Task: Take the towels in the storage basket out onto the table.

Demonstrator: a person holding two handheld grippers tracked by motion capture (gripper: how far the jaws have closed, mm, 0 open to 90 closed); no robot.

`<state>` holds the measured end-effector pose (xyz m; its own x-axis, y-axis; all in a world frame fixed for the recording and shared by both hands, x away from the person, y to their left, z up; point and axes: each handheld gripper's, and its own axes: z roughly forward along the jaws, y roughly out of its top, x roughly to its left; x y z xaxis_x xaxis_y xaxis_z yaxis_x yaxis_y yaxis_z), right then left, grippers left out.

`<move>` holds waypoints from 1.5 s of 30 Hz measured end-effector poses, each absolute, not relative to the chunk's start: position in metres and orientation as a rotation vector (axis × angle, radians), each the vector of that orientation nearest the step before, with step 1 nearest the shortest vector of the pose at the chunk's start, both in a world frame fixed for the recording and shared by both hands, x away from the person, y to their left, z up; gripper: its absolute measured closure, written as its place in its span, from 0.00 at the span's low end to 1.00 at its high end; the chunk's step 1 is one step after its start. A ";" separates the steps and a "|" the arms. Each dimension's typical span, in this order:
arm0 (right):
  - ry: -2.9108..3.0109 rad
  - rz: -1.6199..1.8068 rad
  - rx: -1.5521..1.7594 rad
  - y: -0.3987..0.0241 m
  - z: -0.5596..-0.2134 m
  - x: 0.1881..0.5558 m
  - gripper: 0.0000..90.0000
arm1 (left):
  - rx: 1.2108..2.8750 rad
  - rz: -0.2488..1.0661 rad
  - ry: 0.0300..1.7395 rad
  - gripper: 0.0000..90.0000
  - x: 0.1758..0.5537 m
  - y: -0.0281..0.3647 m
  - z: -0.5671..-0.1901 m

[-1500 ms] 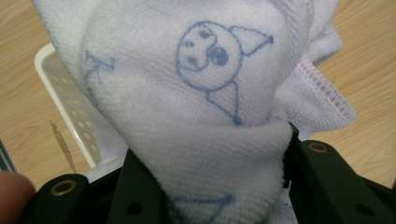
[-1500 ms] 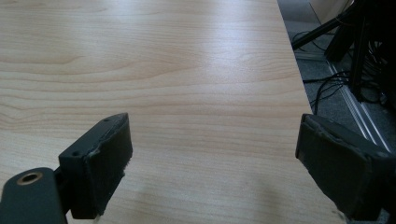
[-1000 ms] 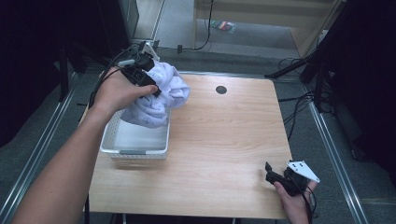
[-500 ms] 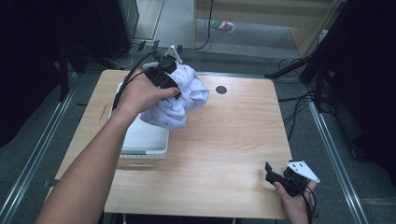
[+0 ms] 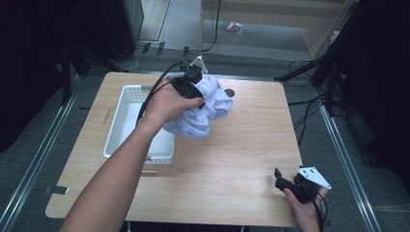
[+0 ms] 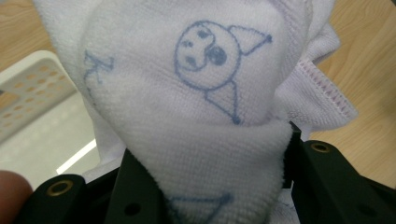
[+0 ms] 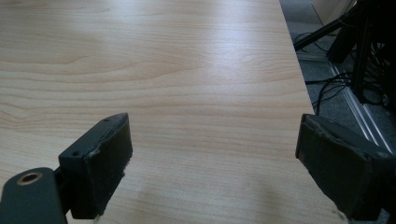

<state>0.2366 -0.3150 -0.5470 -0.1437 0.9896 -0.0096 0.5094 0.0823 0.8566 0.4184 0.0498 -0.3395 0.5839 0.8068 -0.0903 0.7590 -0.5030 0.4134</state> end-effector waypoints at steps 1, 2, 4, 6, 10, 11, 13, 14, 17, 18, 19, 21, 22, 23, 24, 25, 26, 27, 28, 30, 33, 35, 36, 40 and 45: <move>1.730 0.968 1.489 -0.315 -0.547 0.237 0.12 | 2.405 0.158 1.260 0.65 0.418 0.046 -0.342; 1.728 0.969 1.489 -0.315 -0.547 0.237 0.12 | 2.412 0.153 1.255 0.65 0.418 0.043 -0.344; 1.725 0.970 1.495 -0.315 -0.547 0.236 0.12 | 2.421 0.148 1.246 0.65 0.418 0.038 -0.347; 1.728 0.970 1.490 -0.315 -0.547 0.237 0.12 | 2.417 0.141 1.240 0.65 0.418 0.033 -0.351; 1.729 0.971 1.489 -0.315 -0.547 0.236 0.12 | 2.418 0.133 1.230 0.65 0.418 0.025 -0.359; 1.727 0.971 1.490 -0.315 -0.547 0.236 0.12 | 2.418 0.135 1.232 0.65 0.418 0.023 -0.361; 1.727 0.971 1.492 -0.315 -0.547 0.236 0.12 | 2.423 0.123 1.224 0.64 0.418 0.020 -0.365; 1.728 0.971 1.487 -0.315 -0.547 0.236 0.12 | 2.420 0.115 1.226 0.64 0.418 0.018 -0.367; 1.729 0.971 1.483 -0.315 -0.547 0.236 0.12 | 2.423 0.103 1.219 0.64 0.418 0.012 -0.373; 1.729 0.971 1.484 -0.315 -0.547 0.236 0.12 | 2.421 0.098 1.217 0.64 0.418 0.010 -0.375; 1.727 0.971 1.488 -0.315 -0.547 0.236 0.12 | 2.423 0.096 1.216 0.64 0.418 0.008 -0.377; 1.727 0.971 1.485 -0.315 -0.547 0.236 0.12 | 2.421 0.088 1.217 0.64 0.418 0.004 -0.383; 1.728 0.972 1.484 -0.315 -0.547 0.236 0.12 | 2.427 0.089 1.213 0.63 0.418 0.003 -0.385; 1.730 0.972 1.482 -0.315 -0.547 0.236 0.12 | 2.430 0.089 1.207 0.63 0.419 0.001 -0.389; 1.729 0.972 1.483 -0.315 -0.547 0.236 0.12 | 2.427 0.089 1.213 0.63 0.418 0.000 -0.392; 1.727 0.973 1.482 -0.315 -0.547 0.236 0.12 | 2.430 0.106 1.221 0.61 0.418 -0.004 -0.399; 1.727 0.974 1.484 -0.315 -0.547 0.236 0.12 | 2.430 0.106 1.221 0.61 0.418 -0.004 -0.399; 1.727 0.973 1.483 -0.315 -0.547 0.236 0.12 | 2.425 0.104 1.236 0.60 0.418 -0.006 -0.405; 1.727 0.973 1.483 -0.315 -0.547 0.236 0.12 | 2.425 0.104 1.236 0.60 0.418 -0.006 -0.405; 1.727 0.973 1.484 -0.315 -0.547 0.236 0.12 | 2.421 0.090 1.246 0.60 0.418 -0.006 -0.411; 1.728 0.975 1.482 -0.315 -0.547 0.236 0.12 | 2.422 0.084 1.270 0.54 0.418 -0.005 -0.417; 1.727 0.976 1.481 -0.315 -0.547 0.236 0.12 | 2.417 0.089 1.269 0.47 0.417 -0.005 -0.420; 1.728 0.975 1.480 -0.315 -0.547 0.236 0.12 | 2.403 0.074 1.270 0.32 0.416 -0.005 -0.421; 1.727 0.974 1.480 -0.315 -0.547 0.236 0.12 | 2.382 0.055 1.286 0.07 0.415 -0.004 -0.420; 1.729 0.969 1.480 -0.315 -0.547 0.236 0.12 | 2.375 0.074 1.281 0.00 0.413 -0.001 -0.414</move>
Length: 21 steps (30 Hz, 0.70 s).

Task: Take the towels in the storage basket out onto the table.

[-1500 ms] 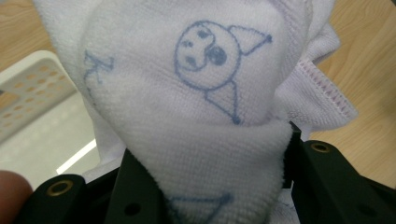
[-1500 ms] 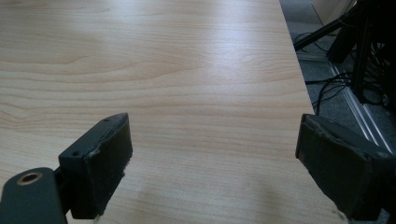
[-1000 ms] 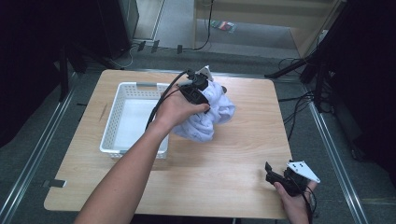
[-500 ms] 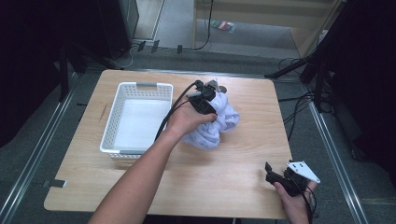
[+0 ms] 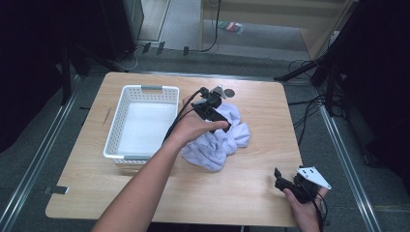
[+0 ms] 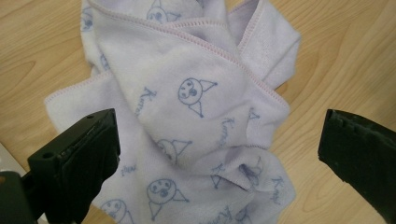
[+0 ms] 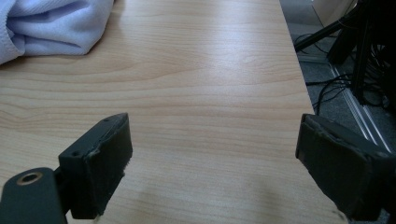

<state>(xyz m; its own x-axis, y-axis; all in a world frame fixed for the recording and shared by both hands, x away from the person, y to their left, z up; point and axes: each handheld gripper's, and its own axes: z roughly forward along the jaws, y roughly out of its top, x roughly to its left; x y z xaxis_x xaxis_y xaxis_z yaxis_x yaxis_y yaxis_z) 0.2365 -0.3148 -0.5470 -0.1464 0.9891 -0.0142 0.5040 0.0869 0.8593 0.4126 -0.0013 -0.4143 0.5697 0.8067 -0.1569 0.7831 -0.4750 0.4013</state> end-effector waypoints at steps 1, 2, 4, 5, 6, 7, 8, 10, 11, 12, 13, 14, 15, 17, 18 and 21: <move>1.729 0.970 1.481 -0.315 -0.547 0.236 0.12 | 2.367 0.078 1.287 0.00 0.412 0.000 -0.413; 1.729 0.971 1.482 -0.315 -0.547 0.236 0.12 | 2.368 0.077 1.287 0.00 0.412 0.002 -0.412; 1.729 0.971 1.482 -0.315 -0.547 0.236 0.12 | 2.368 0.094 1.291 0.00 0.413 0.007 -0.410; 1.729 0.971 1.481 -0.315 -0.547 0.237 0.12 | 2.368 0.098 1.295 0.00 0.412 0.010 -0.409; 1.729 0.971 1.480 -0.315 -0.547 0.237 0.12 | 2.368 0.103 1.294 0.00 0.412 0.013 -0.407; 1.730 0.971 1.480 -0.315 -0.547 0.237 0.12 | 2.360 0.112 1.303 0.00 0.412 0.015 -0.406; 1.729 0.971 1.481 -0.315 -0.547 0.237 0.12 | 2.353 0.115 1.307 0.00 0.412 0.017 -0.405; 1.729 0.971 1.481 -0.315 -0.547 0.237 0.12 | 2.348 0.121 1.301 0.00 0.412 0.023 -0.402; 1.730 0.970 1.480 -0.315 -0.547 0.237 0.12 | 2.350 0.127 1.298 0.00 0.412 0.027 -0.401; 1.729 0.970 1.481 -0.315 -0.547 0.237 0.12 | 2.335 0.123 1.313 0.00 0.411 0.029 -0.400; 1.732 0.968 1.480 -0.315 -0.547 0.237 0.12 | 2.335 0.133 1.304 0.00 0.411 0.034 -0.399; 1.731 0.966 1.481 -0.315 -0.547 0.237 0.12 | 2.330 0.134 1.312 0.00 0.411 0.038 -0.398; 1.731 0.966 1.481 -0.315 -0.547 0.237 0.12 | 2.323 0.140 1.316 0.00 0.411 0.041 -0.397; 1.731 0.965 1.482 -0.314 -0.547 0.237 0.12 | 2.304 0.146 1.327 0.00 0.410 0.049 -0.395; 1.733 0.964 1.481 -0.314 -0.547 0.237 0.12 | 2.304 0.149 1.330 0.00 0.410 0.053 -0.394; 1.732 0.963 1.484 -0.314 -0.547 0.237 0.12 | 2.306 0.173 1.340 0.00 0.411 0.067 -0.392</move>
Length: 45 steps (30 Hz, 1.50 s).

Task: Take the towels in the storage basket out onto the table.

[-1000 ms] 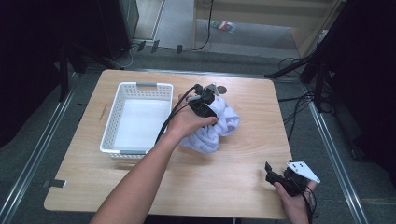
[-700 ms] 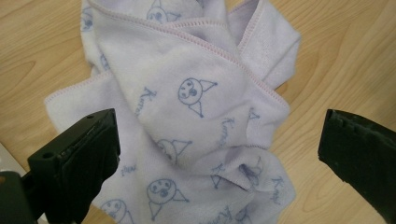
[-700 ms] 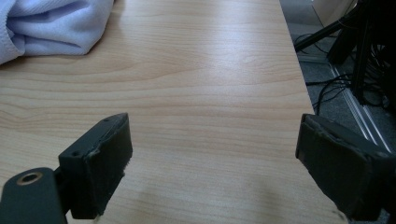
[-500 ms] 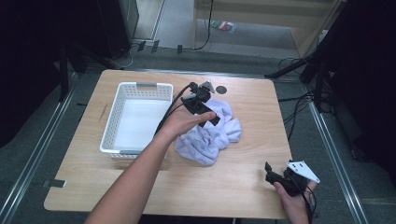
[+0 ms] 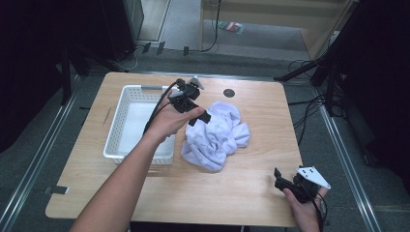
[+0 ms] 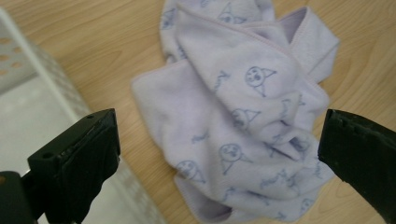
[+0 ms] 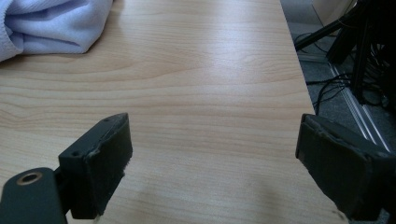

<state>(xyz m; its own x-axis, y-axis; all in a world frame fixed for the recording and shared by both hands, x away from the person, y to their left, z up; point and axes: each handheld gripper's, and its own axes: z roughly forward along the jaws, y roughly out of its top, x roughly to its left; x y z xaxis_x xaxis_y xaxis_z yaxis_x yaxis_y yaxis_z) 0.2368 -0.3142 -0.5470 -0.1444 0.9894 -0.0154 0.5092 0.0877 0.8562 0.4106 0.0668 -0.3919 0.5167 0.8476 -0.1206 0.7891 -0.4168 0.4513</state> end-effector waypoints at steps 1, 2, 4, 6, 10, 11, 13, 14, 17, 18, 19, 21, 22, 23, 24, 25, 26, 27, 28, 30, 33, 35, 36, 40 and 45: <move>1.733 0.962 1.484 -0.314 -0.547 0.237 0.12 | 2.301 0.180 1.350 0.00 0.411 0.073 -0.391; 1.733 0.962 1.483 -0.314 -0.547 0.237 0.12 | 2.295 0.183 1.358 0.00 0.411 0.076 -0.390; 1.733 0.961 1.485 -0.314 -0.547 0.237 0.12 | 2.286 0.188 1.373 0.00 0.411 0.086 -0.388; 1.734 0.958 1.487 -0.314 -0.547 0.237 0.12 | 2.268 0.206 1.380 0.00 0.410 0.099 -0.385; 1.736 0.956 1.488 -0.314 -0.547 0.237 0.12 | 2.252 0.222 1.400 0.00 0.409 0.112 -0.384; 1.736 0.956 1.488 -0.314 -0.547 0.237 0.12 | 2.250 0.227 1.406 0.00 0.409 0.115 -0.384; 1.739 0.951 1.485 -0.314 -0.547 0.238 0.12 | 2.247 0.235 1.417 0.00 0.408 0.122 -0.385; 1.739 0.950 1.484 -0.314 -0.547 0.238 0.12 | 2.239 0.234 1.424 0.00 0.408 0.126 -0.385; 1.739 0.950 1.485 -0.314 -0.547 0.238 0.12 | 2.235 0.245 1.431 0.00 0.407 0.136 -0.385; 1.739 0.950 1.487 -0.314 -0.547 0.238 0.12 | 2.226 0.249 1.439 0.00 0.406 0.139 -0.385; 1.739 0.950 1.486 -0.314 -0.547 0.238 0.12 | 2.220 0.248 1.439 0.00 0.405 0.142 -0.385; 1.741 0.949 1.486 -0.314 -0.547 0.238 0.12 | 2.213 0.258 1.445 0.00 0.403 0.150 -0.384; 1.741 0.949 1.486 -0.314 -0.547 0.238 0.12 | 2.213 0.258 1.445 0.00 0.403 0.150 -0.384; 1.741 0.947 1.487 -0.314 -0.547 0.238 0.12 | 2.205 0.260 1.449 0.00 0.402 0.153 -0.384; 1.740 0.947 1.488 -0.314 -0.547 0.238 0.12 | 2.213 0.264 1.446 0.00 0.401 0.156 -0.384; 1.741 0.948 1.485 -0.314 -0.547 0.238 0.12 | 2.208 0.281 1.454 0.00 0.399 0.158 -0.384; 1.739 0.949 1.486 -0.314 -0.547 0.238 0.12 | 2.214 0.286 1.453 0.00 0.398 0.161 -0.385; 1.739 0.950 1.487 -0.314 -0.547 0.238 0.12 | 2.214 0.286 1.459 0.00 0.397 0.163 -0.385; 1.739 0.950 1.488 -0.314 -0.547 0.238 0.12 | 2.217 0.293 1.456 0.00 0.396 0.166 -0.386; 1.740 0.946 1.487 -0.314 -0.547 0.238 0.12 | 2.208 0.293 1.461 0.00 0.393 0.172 -0.387; 1.740 0.947 1.487 -0.314 -0.547 0.238 0.12 | 2.201 0.298 1.458 0.00 0.388 0.181 -0.390; 1.740 0.947 1.487 -0.314 -0.547 0.238 0.12 | 2.192 0.319 1.463 0.00 0.385 0.186 -0.392; 1.740 0.947 1.487 -0.314 -0.547 0.238 0.12 | 2.184 0.328 1.466 0.00 0.382 0.190 -0.393; 1.742 0.945 1.485 -0.314 -0.547 0.238 0.12 | 2.159 0.348 1.463 0.00 0.374 0.201 -0.393; 1.742 0.941 1.486 -0.313 -0.547 0.238 0.12 | 2.151 0.408 1.469 0.00 0.362 0.213 -0.397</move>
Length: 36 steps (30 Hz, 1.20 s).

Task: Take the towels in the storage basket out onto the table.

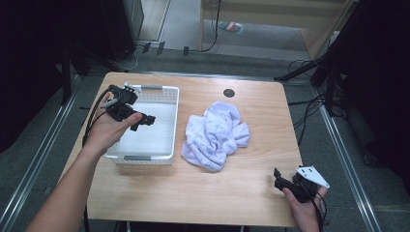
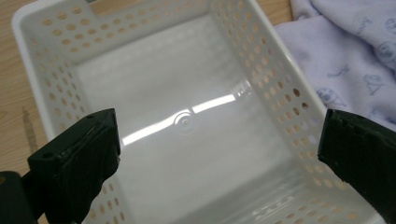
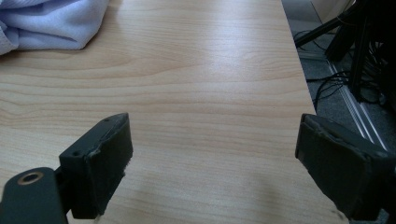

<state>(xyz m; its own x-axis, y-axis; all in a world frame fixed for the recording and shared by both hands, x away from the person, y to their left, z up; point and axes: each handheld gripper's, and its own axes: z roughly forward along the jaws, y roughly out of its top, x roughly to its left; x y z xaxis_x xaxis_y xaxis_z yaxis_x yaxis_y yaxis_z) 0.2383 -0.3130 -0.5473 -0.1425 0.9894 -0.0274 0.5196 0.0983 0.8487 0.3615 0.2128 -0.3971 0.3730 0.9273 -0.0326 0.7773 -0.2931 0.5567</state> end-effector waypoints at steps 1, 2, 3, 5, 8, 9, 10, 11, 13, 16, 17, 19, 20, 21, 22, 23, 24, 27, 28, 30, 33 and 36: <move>1.742 0.941 1.486 -0.313 -0.547 0.238 0.12 | 2.156 0.410 1.470 0.00 0.360 0.215 -0.398; 1.743 0.938 1.486 -0.313 -0.547 0.238 0.12 | 2.151 0.415 1.472 0.00 0.357 0.219 -0.400; 1.743 0.938 1.486 -0.313 -0.547 0.238 0.12 | 2.143 0.418 1.476 0.00 0.355 0.221 -0.401; 1.743 0.937 1.486 -0.313 -0.547 0.238 0.12 | 2.132 0.412 1.479 0.00 0.350 0.229 -0.404; 1.745 0.934 1.486 -0.313 -0.547 0.238 0.12 | 2.106 0.415 1.484 0.00 0.341 0.237 -0.407; 1.745 0.936 1.485 -0.313 -0.547 0.238 0.12 | 2.101 0.424 1.486 0.00 0.338 0.239 -0.409; 1.745 0.935 1.486 -0.313 -0.547 0.238 0.12 | 2.098 0.426 1.483 0.00 0.334 0.241 -0.411; 1.745 0.935 1.486 -0.313 -0.547 0.238 0.12 | 2.098 0.427 1.479 0.00 0.332 0.243 -0.412; 1.744 0.932 1.485 -0.313 -0.547 0.238 0.12 | 2.095 0.451 1.479 0.00 0.324 0.247 -0.414; 1.742 0.932 1.486 -0.312 -0.547 0.238 0.13 | 2.062 0.450 1.478 0.00 0.313 0.254 -0.416; 1.742 0.931 1.487 -0.312 -0.547 0.238 0.13 | 2.060 0.460 1.477 0.00 0.310 0.255 -0.417; 1.742 0.931 1.486 -0.312 -0.547 0.239 0.13 | 2.064 0.469 1.477 0.00 0.303 0.258 -0.420; 1.741 0.931 1.488 -0.312 -0.547 0.239 0.13 | 2.053 0.479 1.485 0.00 0.300 0.259 -0.422; 1.743 0.931 1.486 -0.312 -0.547 0.239 0.13 | 2.048 0.483 1.482 0.00 0.297 0.262 -0.423; 1.744 0.930 1.486 -0.312 -0.547 0.239 0.13 | 2.039 0.485 1.480 0.00 0.294 0.264 -0.425; 1.743 0.930 1.486 -0.312 -0.547 0.239 0.13 | 2.031 0.490 1.482 0.00 0.291 0.265 -0.427; 1.743 0.930 1.486 -0.312 -0.547 0.239 0.13 | 2.026 0.500 1.482 0.00 0.288 0.267 -0.428; 1.741 0.931 1.490 -0.312 -0.547 0.239 0.13 | 1.994 0.518 1.490 0.00 0.280 0.275 -0.435; 1.742 0.930 1.490 -0.312 -0.547 0.239 0.13 | 1.977 0.521 1.486 0.00 0.276 0.278 -0.437; 1.744 0.928 1.486 -0.312 -0.547 0.239 0.13 | 1.964 0.532 1.478 0.00 0.269 0.282 -0.439; 1.746 0.928 1.488 -0.312 -0.547 0.239 0.13 | 1.954 0.549 1.477 0.00 0.259 0.289 -0.443; 1.748 0.919 1.487 -0.312 -0.547 0.239 0.13 | 1.919 0.557 1.488 0.00 0.249 0.297 -0.447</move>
